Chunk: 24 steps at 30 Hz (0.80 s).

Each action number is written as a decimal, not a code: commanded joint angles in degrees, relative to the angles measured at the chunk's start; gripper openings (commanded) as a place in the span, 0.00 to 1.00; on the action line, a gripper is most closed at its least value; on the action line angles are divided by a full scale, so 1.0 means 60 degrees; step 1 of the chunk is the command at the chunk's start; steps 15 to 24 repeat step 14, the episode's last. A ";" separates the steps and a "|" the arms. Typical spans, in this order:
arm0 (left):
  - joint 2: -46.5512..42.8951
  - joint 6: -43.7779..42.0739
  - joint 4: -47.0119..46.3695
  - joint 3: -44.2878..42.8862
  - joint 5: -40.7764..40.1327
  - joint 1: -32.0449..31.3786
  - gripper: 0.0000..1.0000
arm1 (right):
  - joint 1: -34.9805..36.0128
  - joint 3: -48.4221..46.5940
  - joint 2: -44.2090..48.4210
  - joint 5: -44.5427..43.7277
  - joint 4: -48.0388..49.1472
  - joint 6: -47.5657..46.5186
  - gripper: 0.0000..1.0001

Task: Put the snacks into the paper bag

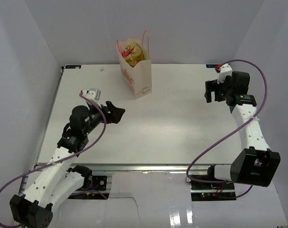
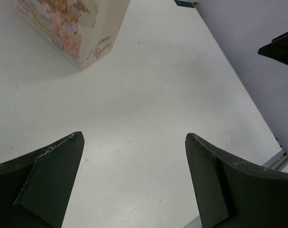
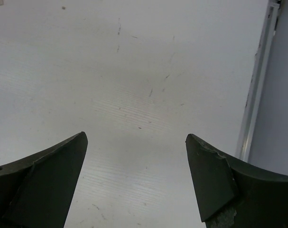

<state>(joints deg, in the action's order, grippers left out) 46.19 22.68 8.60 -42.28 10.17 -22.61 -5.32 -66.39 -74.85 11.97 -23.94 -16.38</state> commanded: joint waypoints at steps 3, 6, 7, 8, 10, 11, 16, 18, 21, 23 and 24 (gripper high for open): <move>-0.0989 0.0614 -0.0349 0.1348 -0.0977 0.0062 0.98 | -0.0065 -0.0418 0.0580 -0.0692 0.0021 -0.0273 0.90; -0.1078 0.0586 -0.0335 0.1466 -0.0963 0.0062 0.98 | -0.0065 -0.0623 0.0756 -0.0442 0.0021 -0.0156 0.90; -0.0977 0.0557 -0.0306 0.1393 -0.0934 0.0062 0.98 | -0.0051 -0.0653 0.0814 -0.0413 0.0050 -0.0112 0.90; -0.0932 0.0513 -0.0233 0.1349 -0.0905 0.0062 0.98 | -0.0065 -0.0668 0.0844 -0.0557 0.0079 -0.0053 0.90; -0.0815 0.0425 -0.0174 0.1261 -0.0876 0.0062 0.98 | -0.0050 -0.0668 0.0946 -0.0676 0.0124 -0.0038 0.90; -0.0785 0.0396 -0.0174 0.1188 -0.0875 0.0062 0.98 | -0.0050 -0.0625 0.0990 -0.0792 0.0225 -0.0082 0.90; -0.0712 0.0293 -0.0174 0.1071 -0.0875 0.0062 0.98 | -0.0065 -0.0376 0.1195 -0.0852 0.0357 -0.0082 0.90; -0.0712 0.0293 -0.0174 0.1071 -0.0875 0.0062 0.98 | -0.0065 -0.0376 0.1195 -0.0852 0.0357 -0.0082 0.90; -0.0712 0.0293 -0.0174 0.1071 -0.0875 0.0062 0.98 | -0.0065 -0.0376 0.1195 -0.0852 0.0357 -0.0082 0.90; -0.0712 0.0293 -0.0174 0.1071 -0.0875 0.0062 0.98 | -0.0065 -0.0376 0.1195 -0.0852 0.0357 -0.0082 0.90; -0.0712 0.0293 -0.0174 0.1071 -0.0875 0.0062 0.98 | -0.0065 -0.0376 0.1195 -0.0852 0.0357 -0.0082 0.90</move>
